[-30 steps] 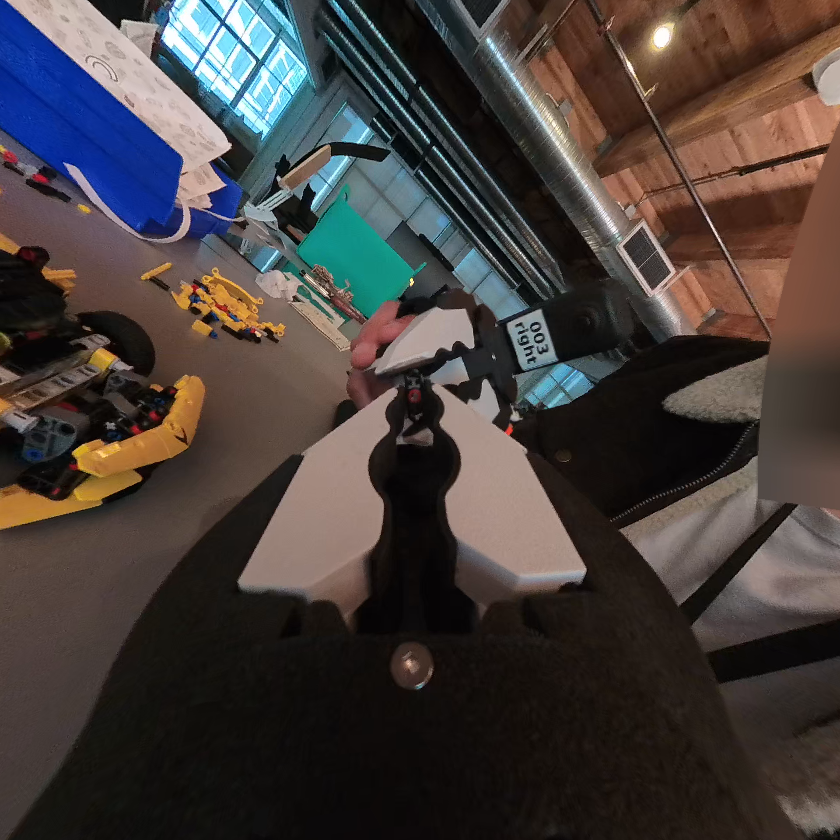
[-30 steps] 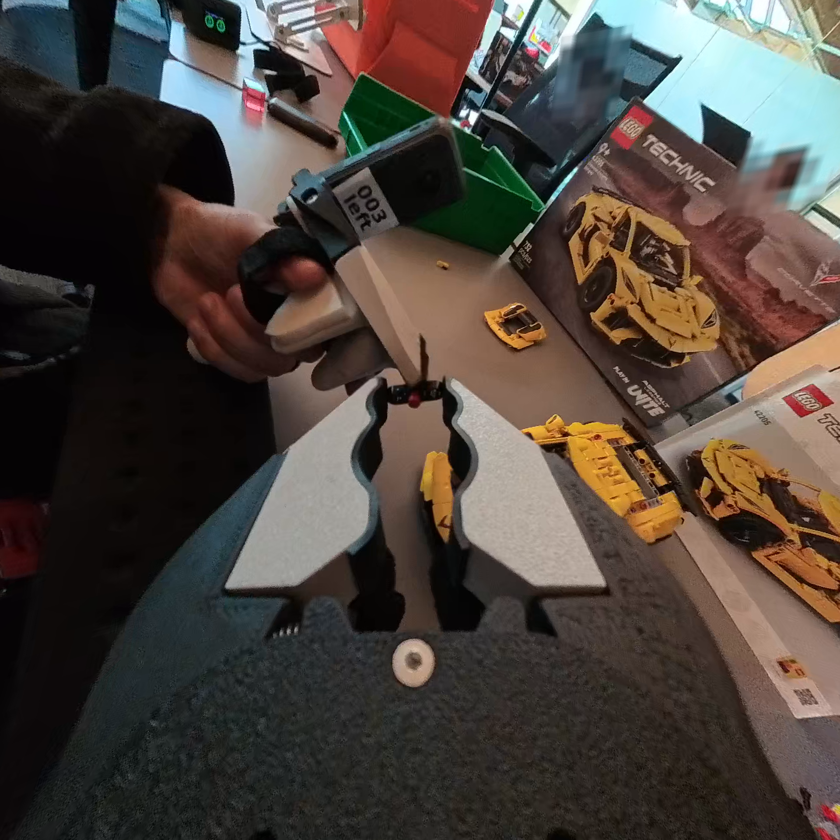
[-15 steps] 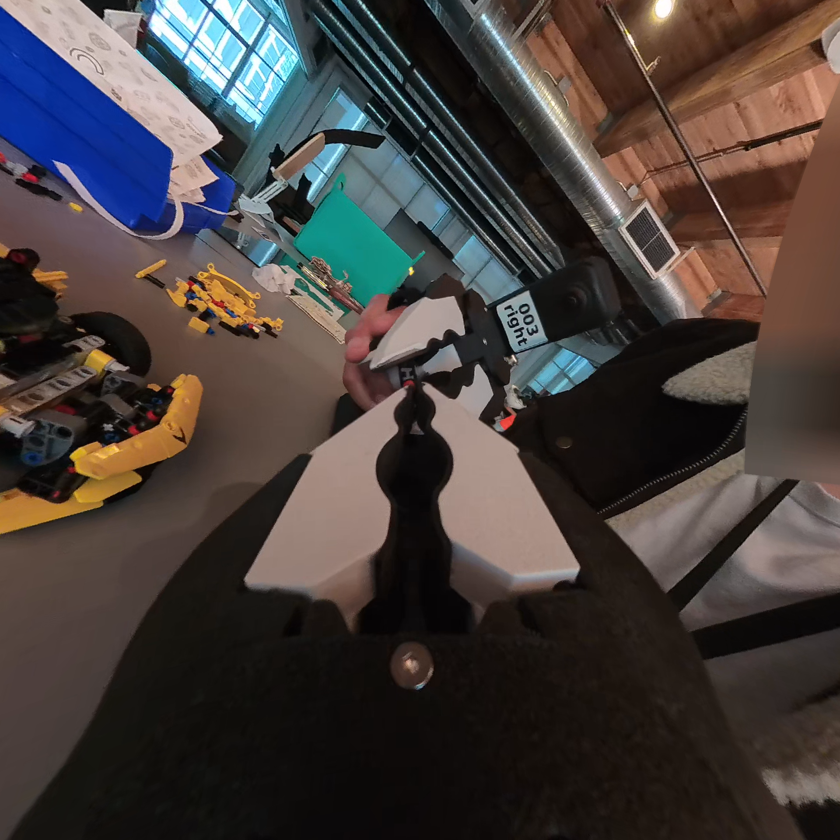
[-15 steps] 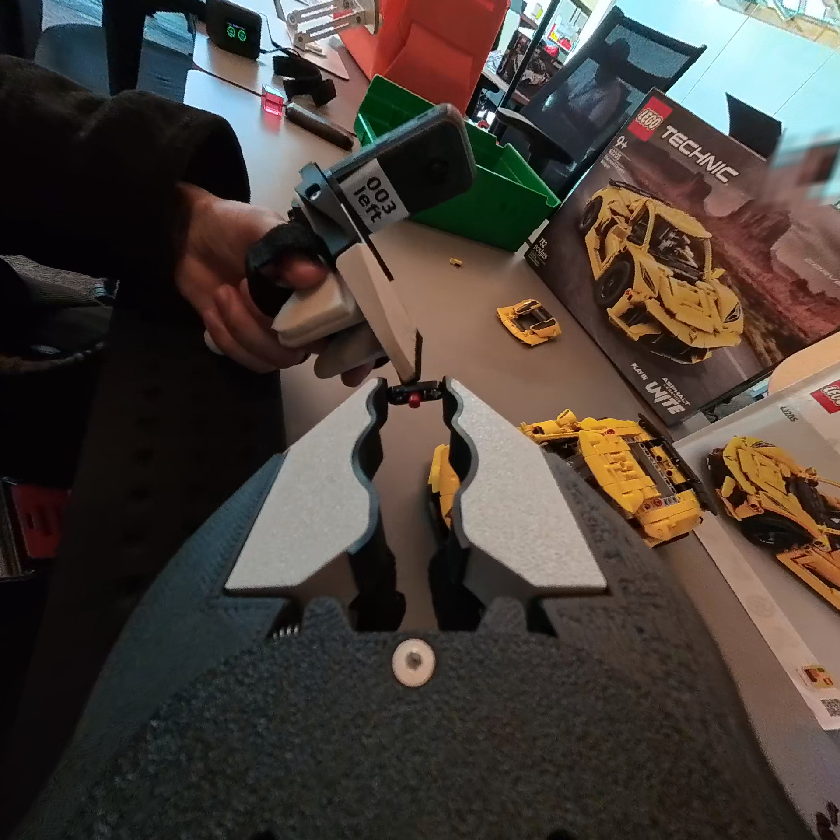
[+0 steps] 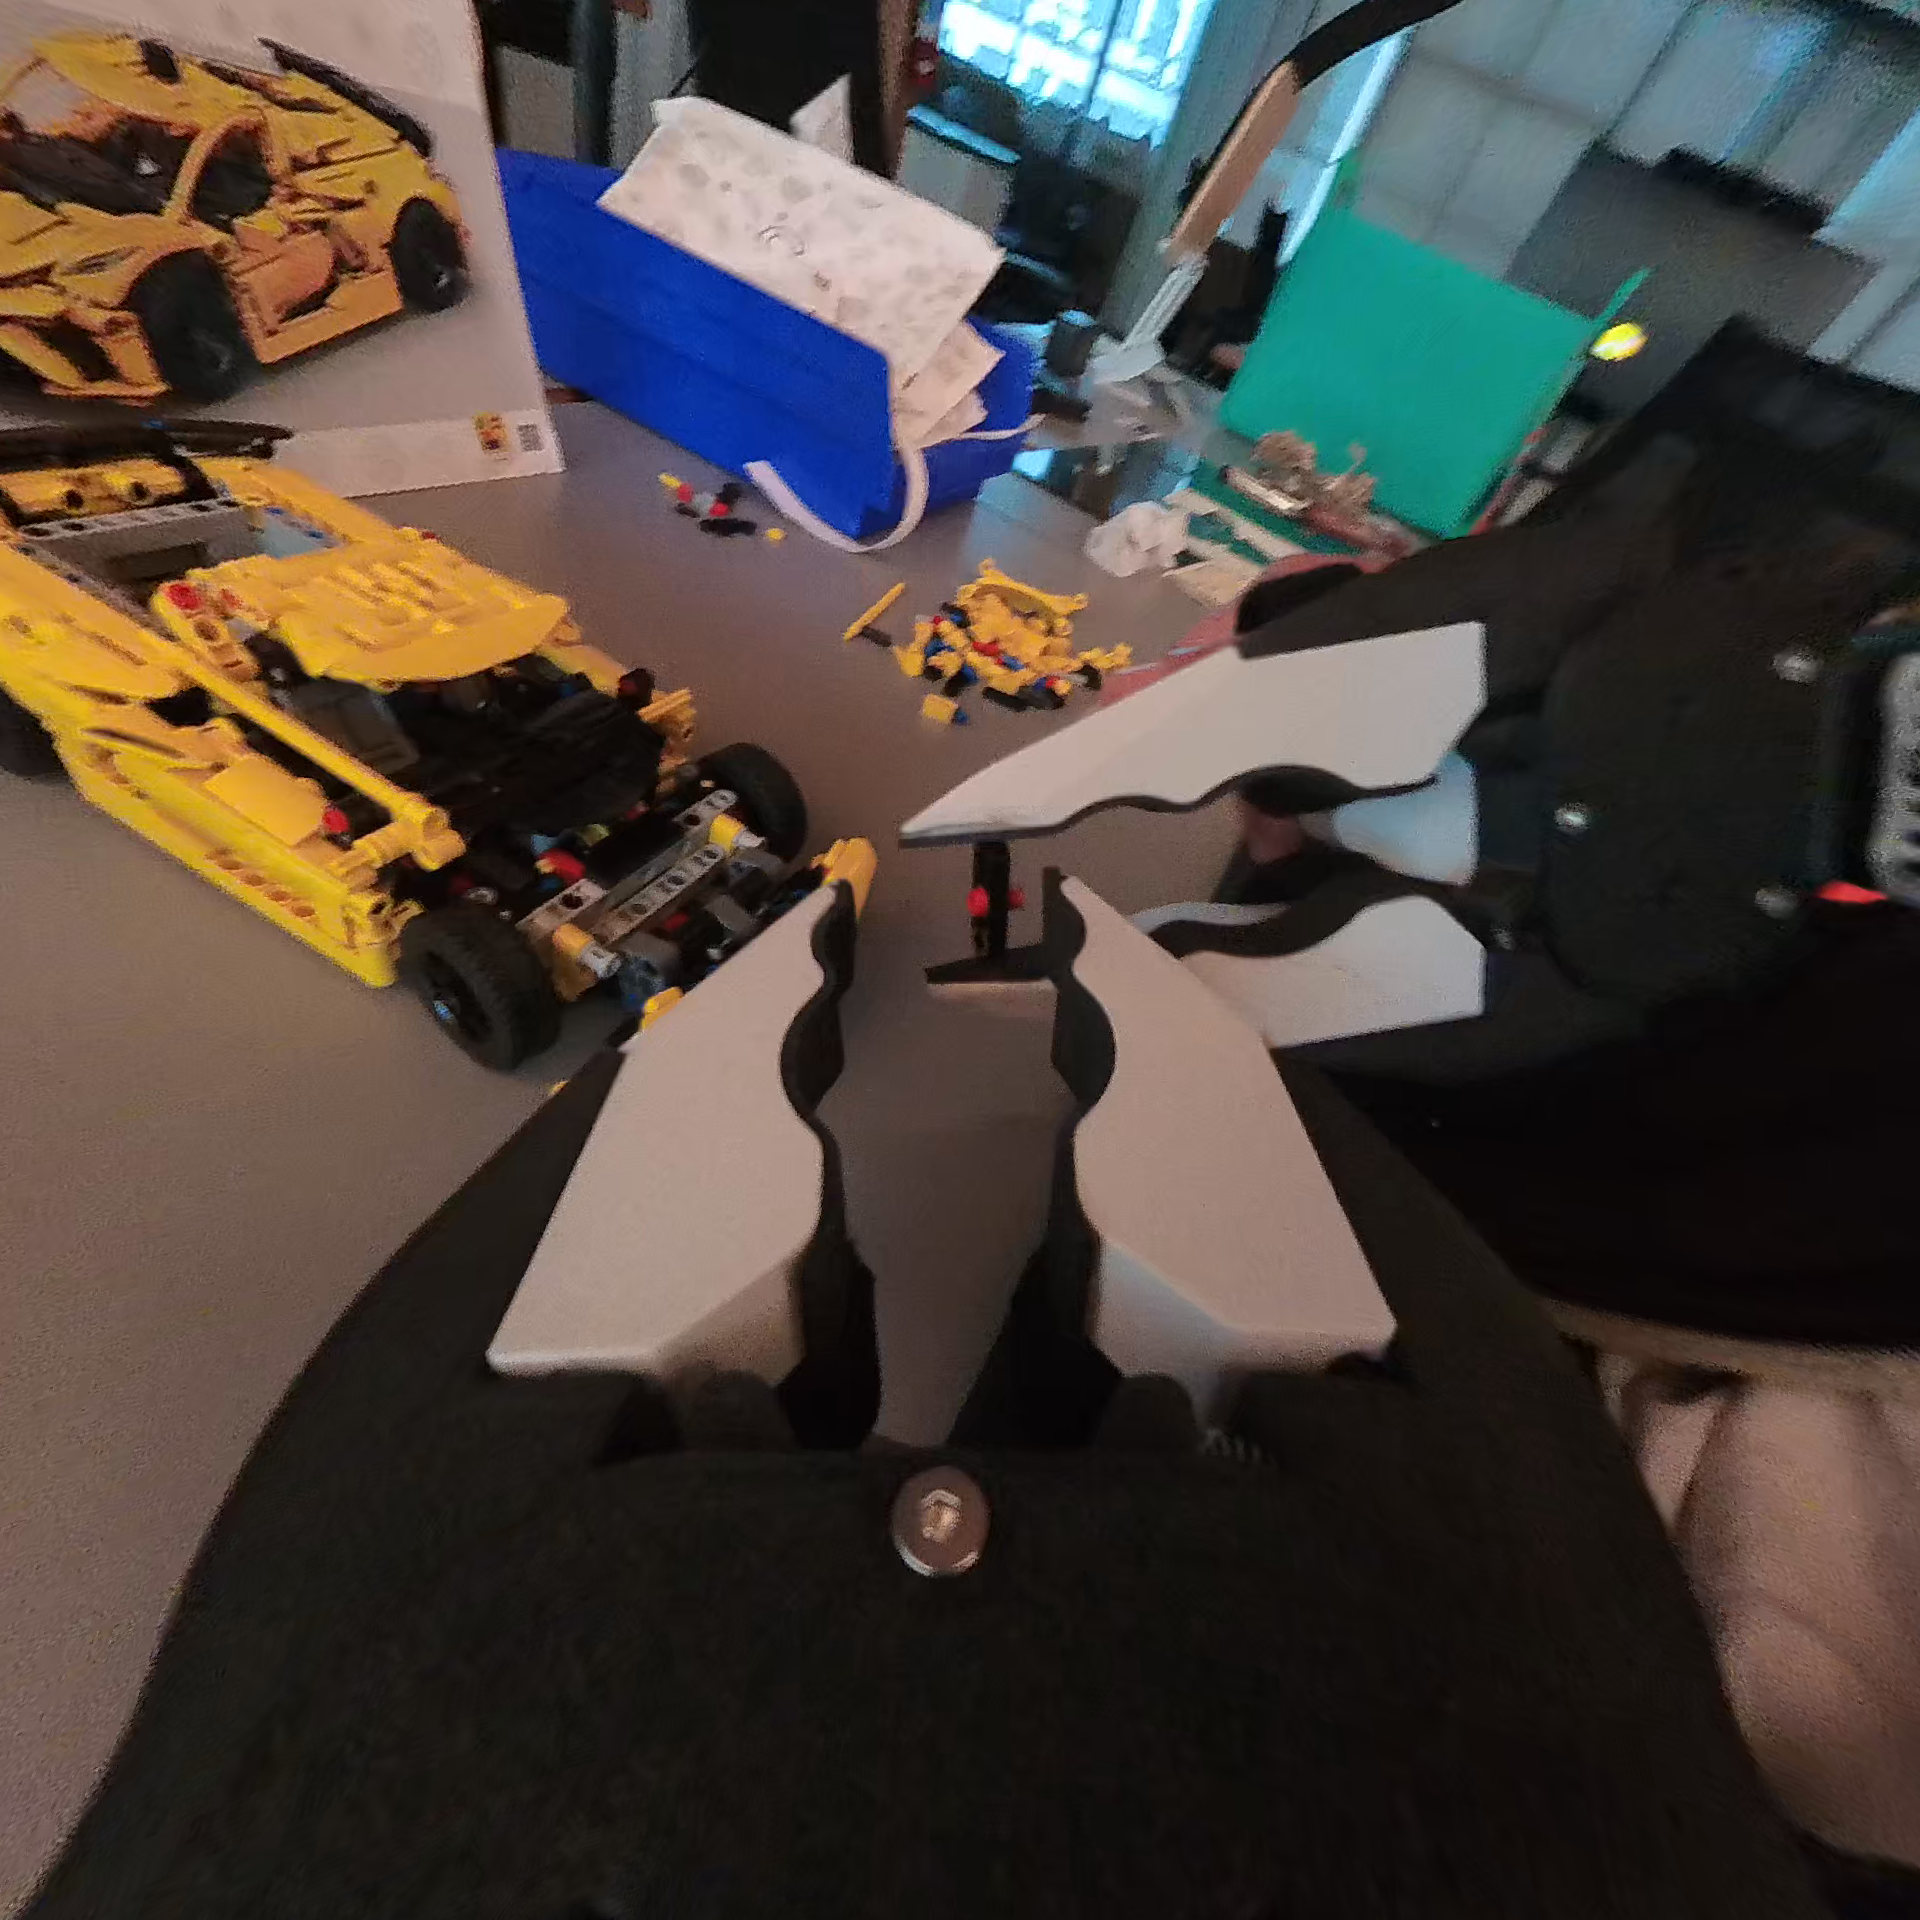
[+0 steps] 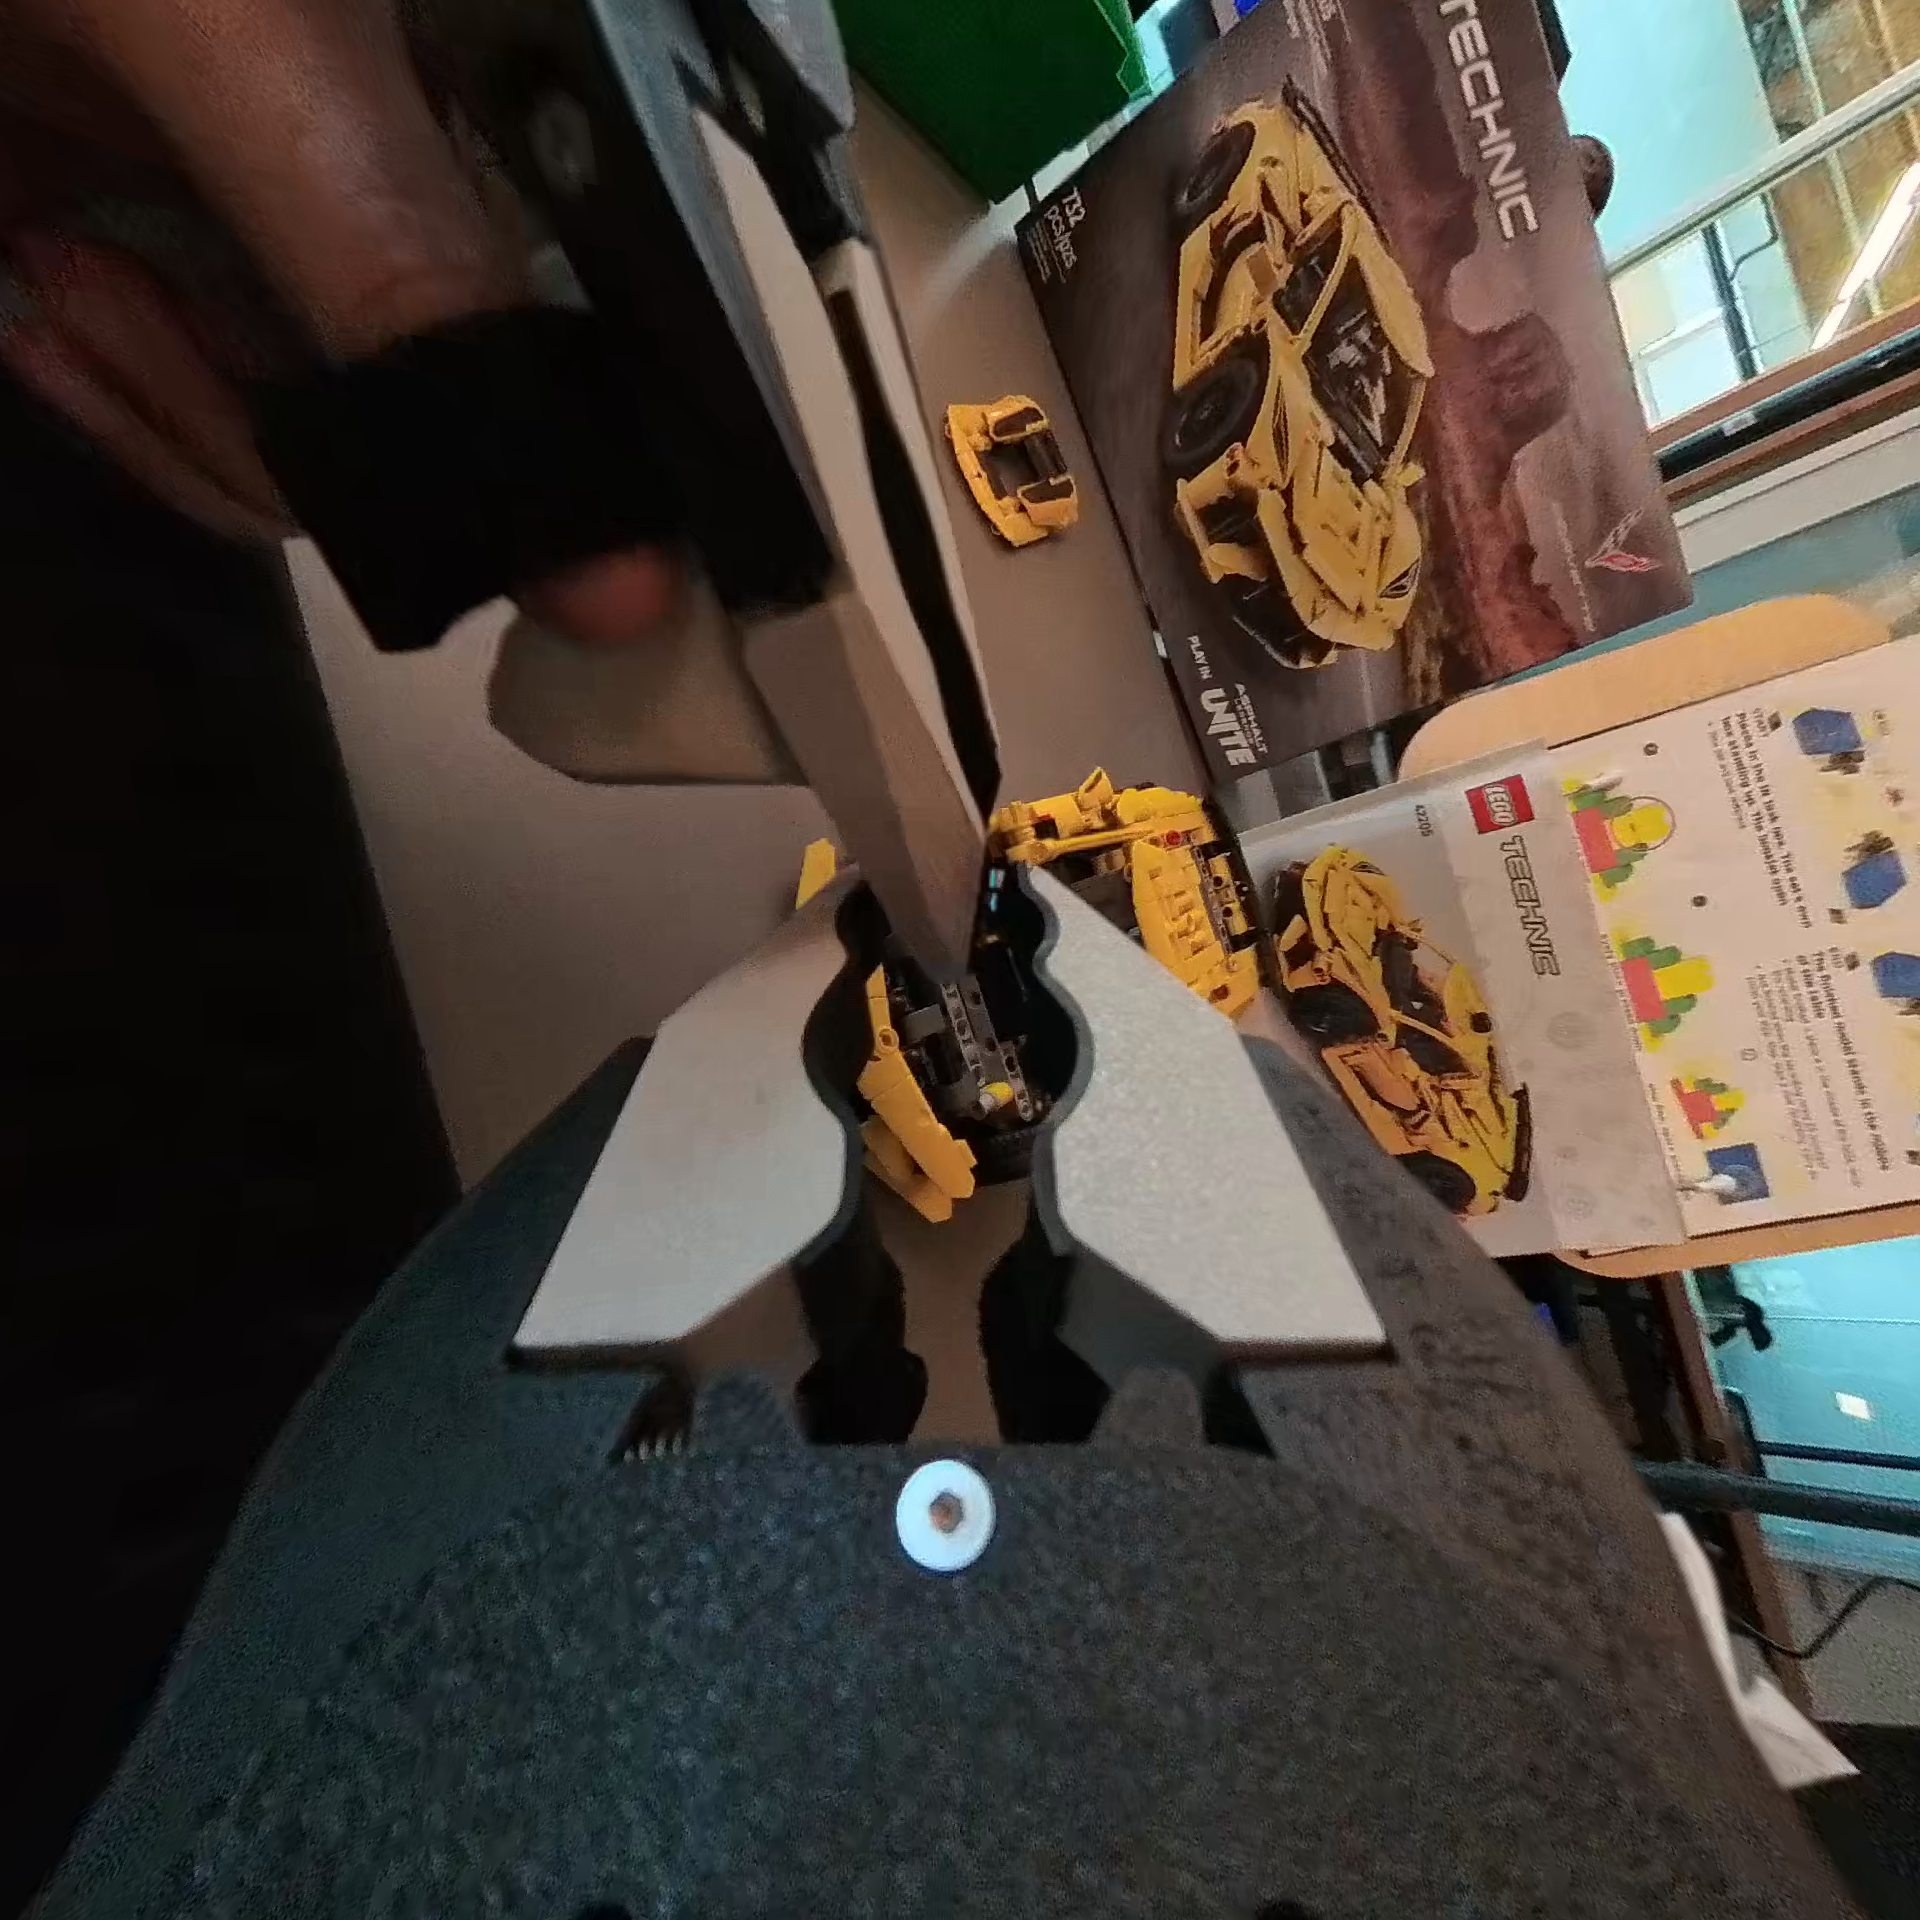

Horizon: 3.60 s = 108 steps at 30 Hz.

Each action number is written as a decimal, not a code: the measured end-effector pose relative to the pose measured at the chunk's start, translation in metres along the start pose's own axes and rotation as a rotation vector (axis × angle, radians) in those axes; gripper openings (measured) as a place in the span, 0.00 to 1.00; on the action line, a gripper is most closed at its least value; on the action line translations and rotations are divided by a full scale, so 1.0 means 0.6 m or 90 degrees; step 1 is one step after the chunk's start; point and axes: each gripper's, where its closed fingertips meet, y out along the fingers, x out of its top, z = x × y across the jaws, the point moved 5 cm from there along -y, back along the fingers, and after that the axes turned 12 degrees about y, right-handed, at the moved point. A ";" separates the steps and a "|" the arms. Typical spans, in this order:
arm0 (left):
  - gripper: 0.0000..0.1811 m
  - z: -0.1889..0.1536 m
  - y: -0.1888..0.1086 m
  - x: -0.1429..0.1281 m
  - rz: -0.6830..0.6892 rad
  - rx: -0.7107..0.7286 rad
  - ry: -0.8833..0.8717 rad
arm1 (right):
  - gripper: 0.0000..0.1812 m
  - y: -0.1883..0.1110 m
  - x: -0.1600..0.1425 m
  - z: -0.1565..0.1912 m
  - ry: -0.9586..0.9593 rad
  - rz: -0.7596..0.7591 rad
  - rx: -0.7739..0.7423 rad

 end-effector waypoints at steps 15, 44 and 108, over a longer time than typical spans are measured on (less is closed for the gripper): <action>0.05 -0.013 -0.003 -0.001 0.083 0.076 0.129 | 0.12 0.006 0.000 0.010 -0.003 0.006 -0.025; 0.02 -0.009 -0.041 0.004 -0.116 -0.406 -0.290 | 0.12 -0.035 0.011 0.009 0.249 -0.310 0.274; 0.08 -0.024 -0.016 -0.009 -0.068 -0.338 -0.181 | 0.12 -0.043 -0.024 0.006 0.174 -0.258 0.308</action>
